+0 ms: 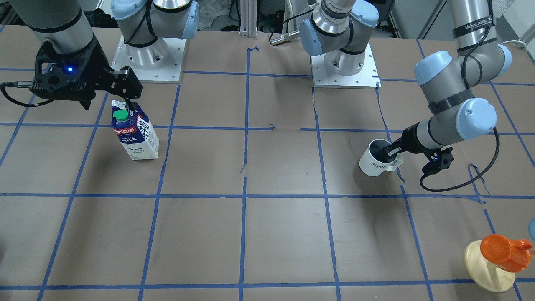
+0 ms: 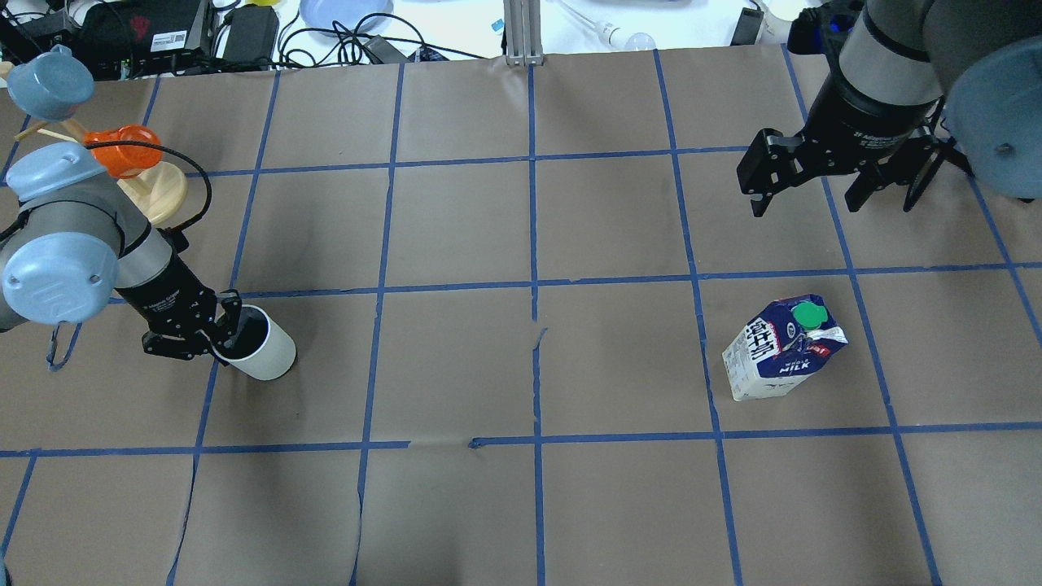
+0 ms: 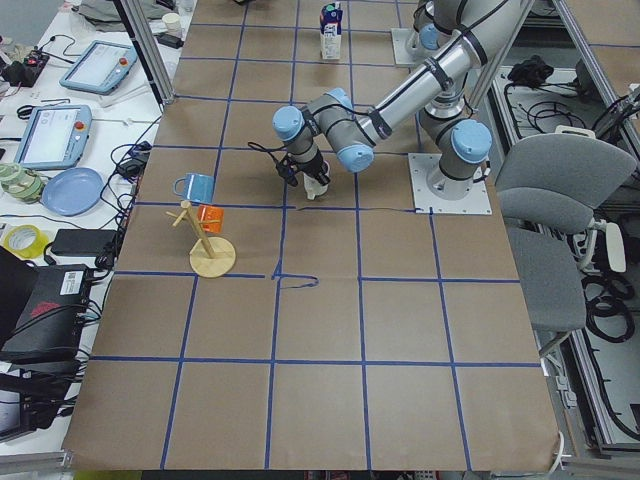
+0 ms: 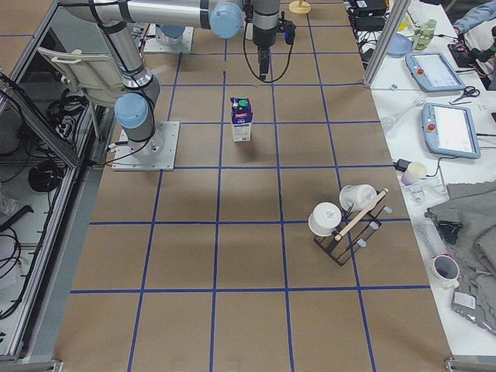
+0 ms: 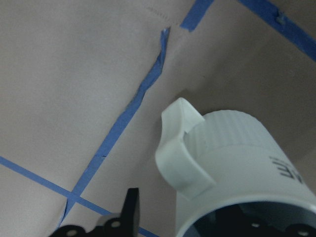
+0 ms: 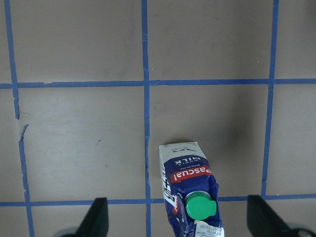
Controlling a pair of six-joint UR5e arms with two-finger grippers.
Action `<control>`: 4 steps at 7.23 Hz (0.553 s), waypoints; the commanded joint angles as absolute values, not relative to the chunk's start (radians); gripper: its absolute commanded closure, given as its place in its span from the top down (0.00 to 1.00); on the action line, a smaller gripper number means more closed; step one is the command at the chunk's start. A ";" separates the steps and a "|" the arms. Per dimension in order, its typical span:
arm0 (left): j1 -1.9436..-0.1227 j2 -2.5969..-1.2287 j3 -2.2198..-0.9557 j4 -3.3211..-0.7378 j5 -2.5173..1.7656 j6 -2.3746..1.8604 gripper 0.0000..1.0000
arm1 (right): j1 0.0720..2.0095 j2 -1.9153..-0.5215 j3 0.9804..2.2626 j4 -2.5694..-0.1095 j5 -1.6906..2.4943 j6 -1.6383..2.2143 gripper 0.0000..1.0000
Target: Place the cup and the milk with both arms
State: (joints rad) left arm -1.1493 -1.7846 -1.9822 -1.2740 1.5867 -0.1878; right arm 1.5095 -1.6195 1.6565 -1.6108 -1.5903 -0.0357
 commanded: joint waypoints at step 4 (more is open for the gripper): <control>-1.227 -1.785 -1.708 -1.443 1.519 -0.378 0.00 | 1.514 -1.612 1.626 -1.611 -1.589 -0.012 1.00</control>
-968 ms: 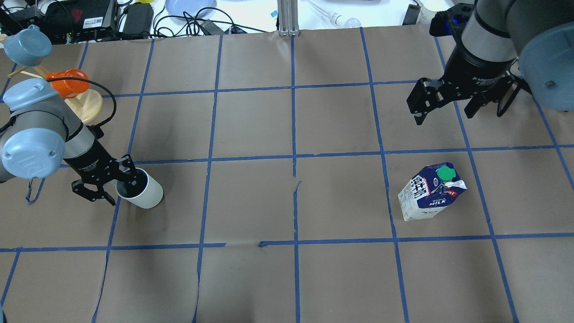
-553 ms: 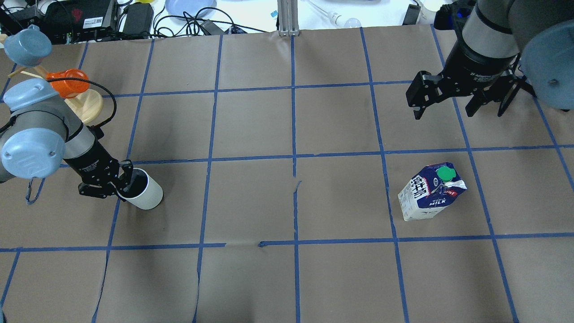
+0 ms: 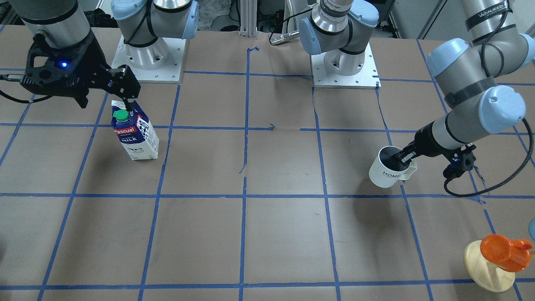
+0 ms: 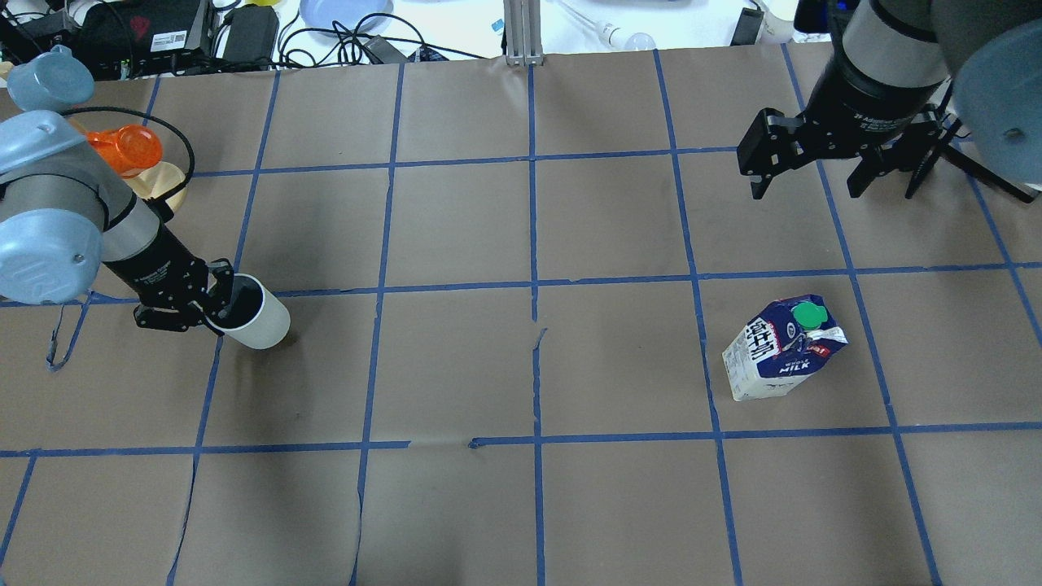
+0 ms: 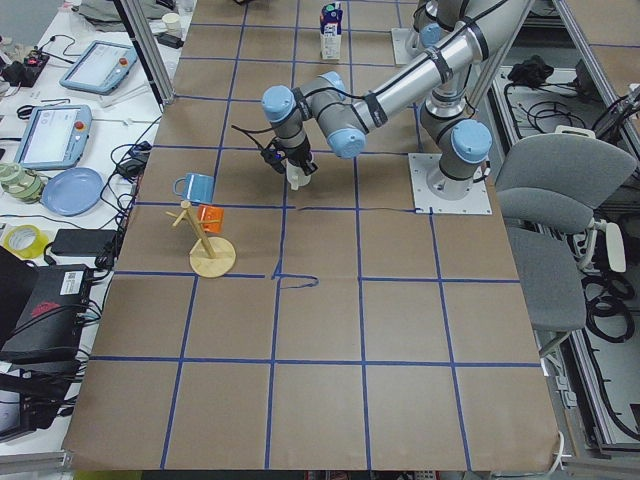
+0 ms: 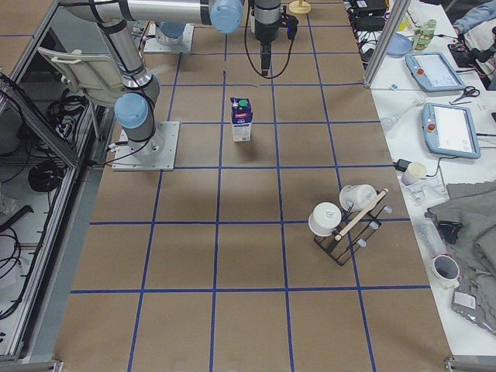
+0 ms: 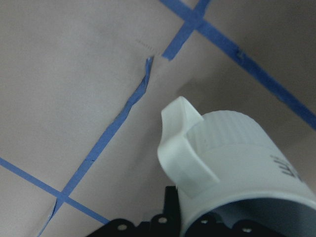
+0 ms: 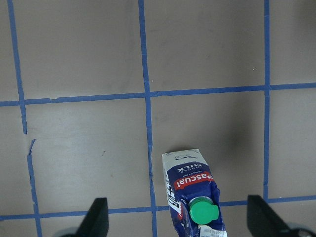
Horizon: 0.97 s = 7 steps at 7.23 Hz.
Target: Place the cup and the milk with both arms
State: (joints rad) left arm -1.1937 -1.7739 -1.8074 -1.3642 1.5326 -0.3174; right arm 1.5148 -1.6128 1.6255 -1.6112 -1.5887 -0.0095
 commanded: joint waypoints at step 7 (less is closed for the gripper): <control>-1.662 -1.977 -1.548 -1.259 1.367 -0.962 0.00 | 1.497 -1.608 1.820 -1.646 -1.609 -0.110 1.00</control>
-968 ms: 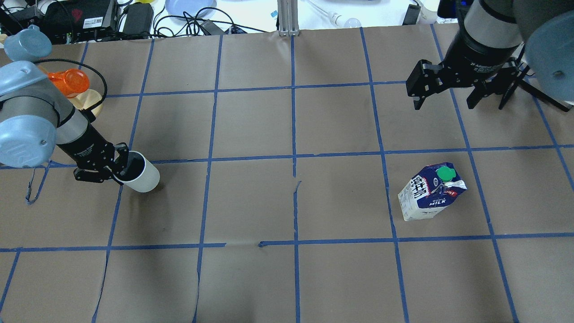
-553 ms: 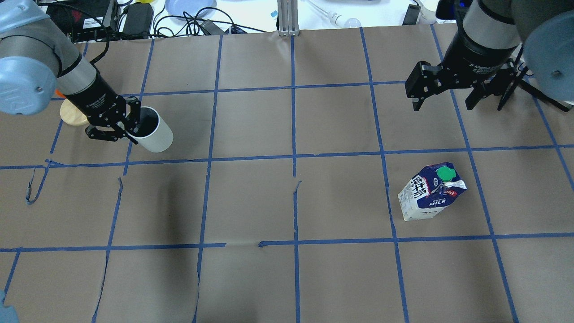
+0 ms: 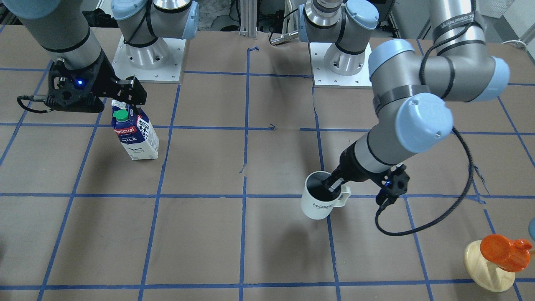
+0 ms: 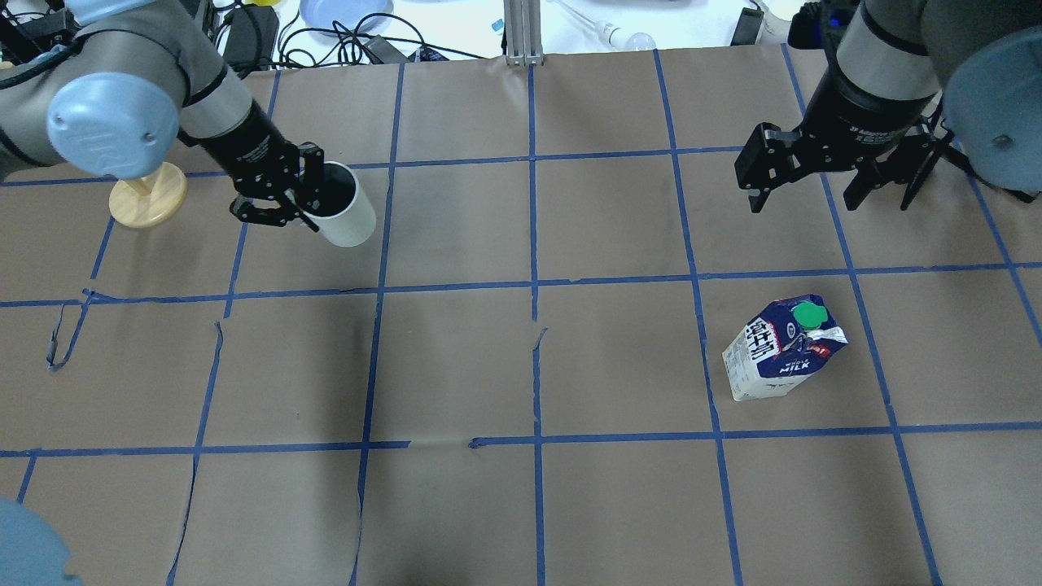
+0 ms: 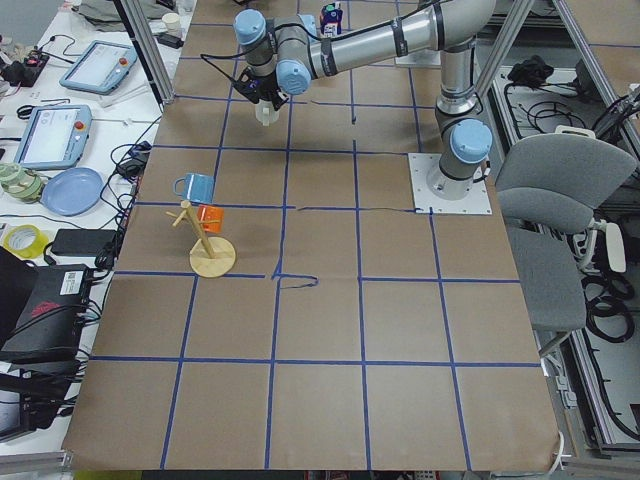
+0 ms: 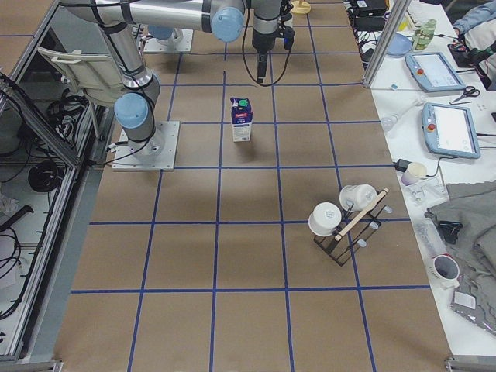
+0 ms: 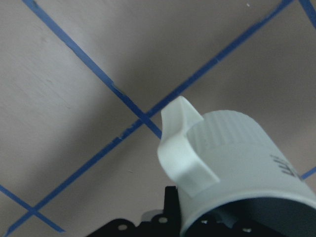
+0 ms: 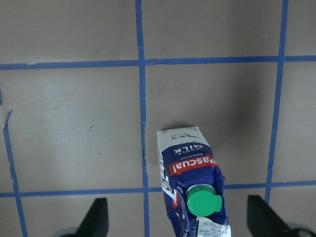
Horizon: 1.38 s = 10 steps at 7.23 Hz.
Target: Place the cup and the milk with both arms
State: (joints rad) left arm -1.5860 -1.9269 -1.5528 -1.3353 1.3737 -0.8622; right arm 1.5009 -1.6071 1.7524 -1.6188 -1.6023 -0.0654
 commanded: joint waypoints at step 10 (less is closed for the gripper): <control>-1.809 -2.065 -1.539 -1.118 1.312 -1.180 1.00 | 1.414 -1.608 1.947 -1.672 -1.600 -0.218 0.46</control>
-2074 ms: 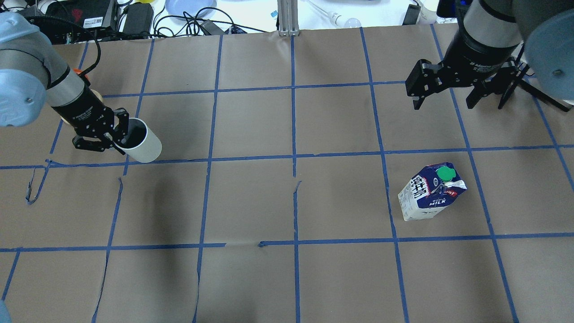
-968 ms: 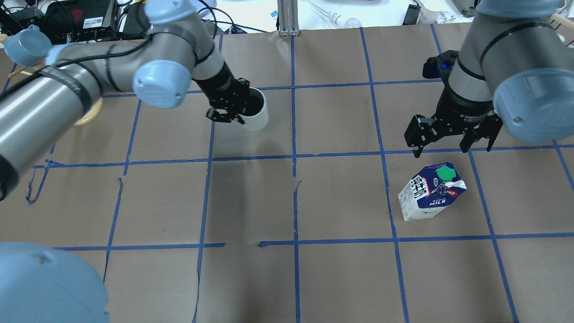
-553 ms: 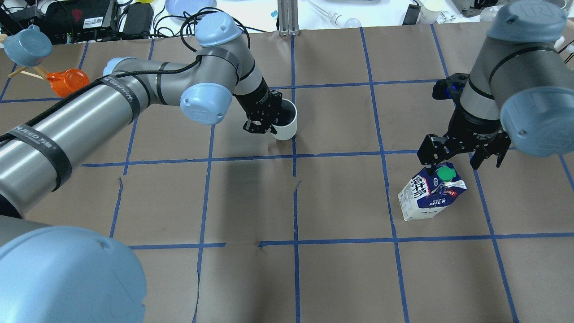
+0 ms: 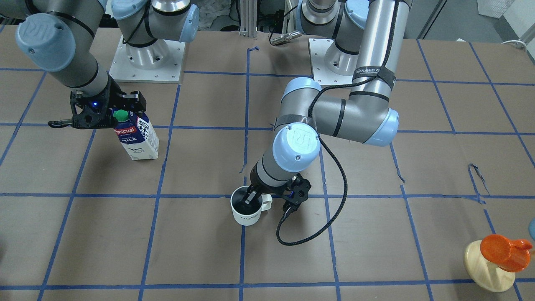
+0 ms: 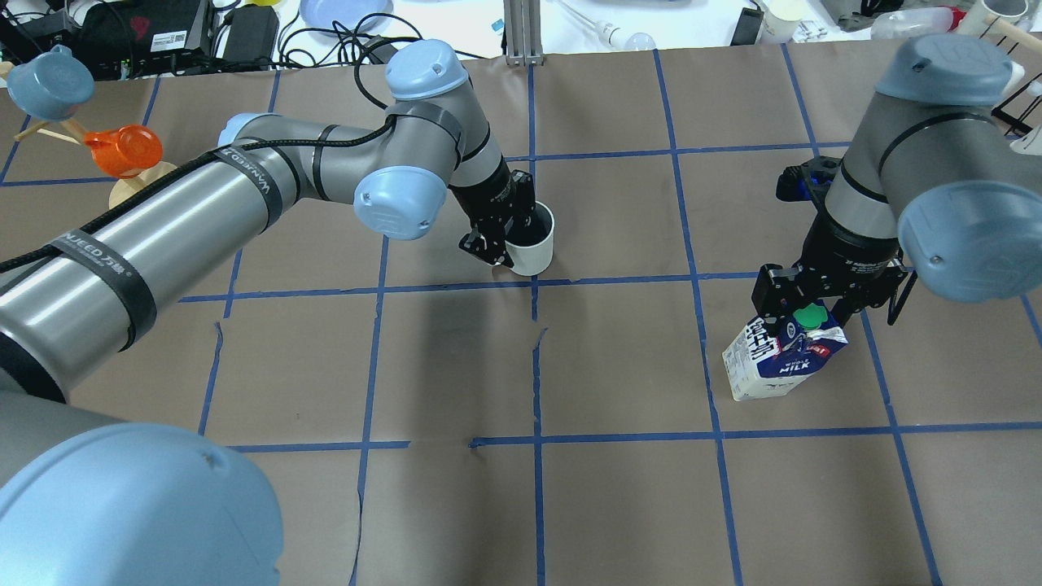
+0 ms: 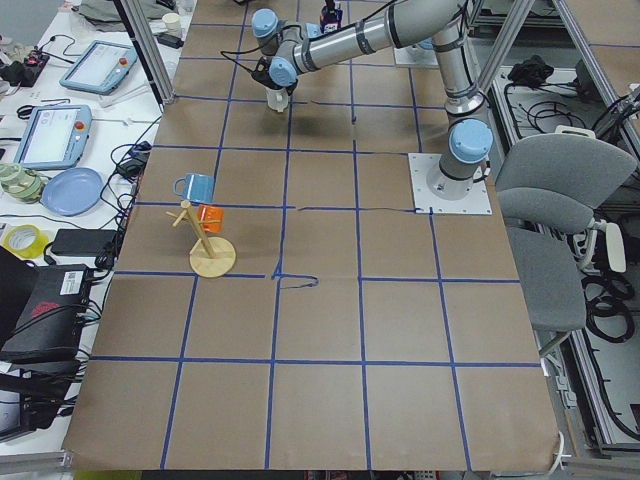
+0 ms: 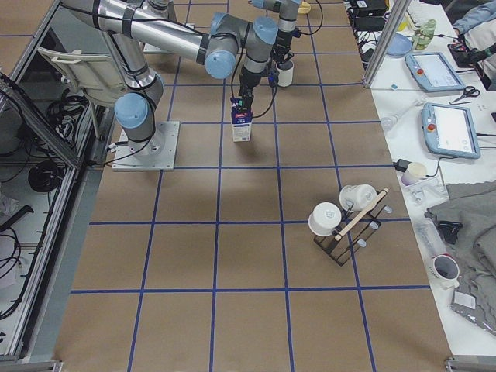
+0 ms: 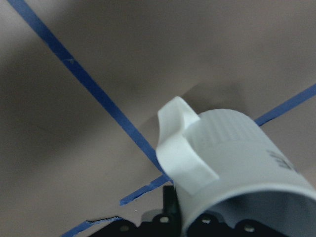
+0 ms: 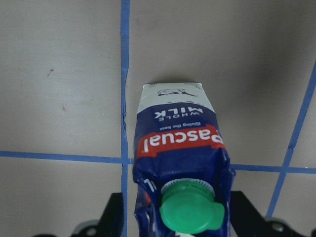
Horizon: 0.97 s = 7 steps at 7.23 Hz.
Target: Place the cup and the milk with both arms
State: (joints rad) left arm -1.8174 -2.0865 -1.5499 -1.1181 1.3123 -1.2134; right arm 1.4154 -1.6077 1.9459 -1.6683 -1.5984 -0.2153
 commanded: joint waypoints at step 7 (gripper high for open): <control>-1.528 -1.881 -1.407 -1.366 1.518 -0.381 1.00 | 1.452 -1.421 1.621 -1.674 -1.483 -0.123 0.14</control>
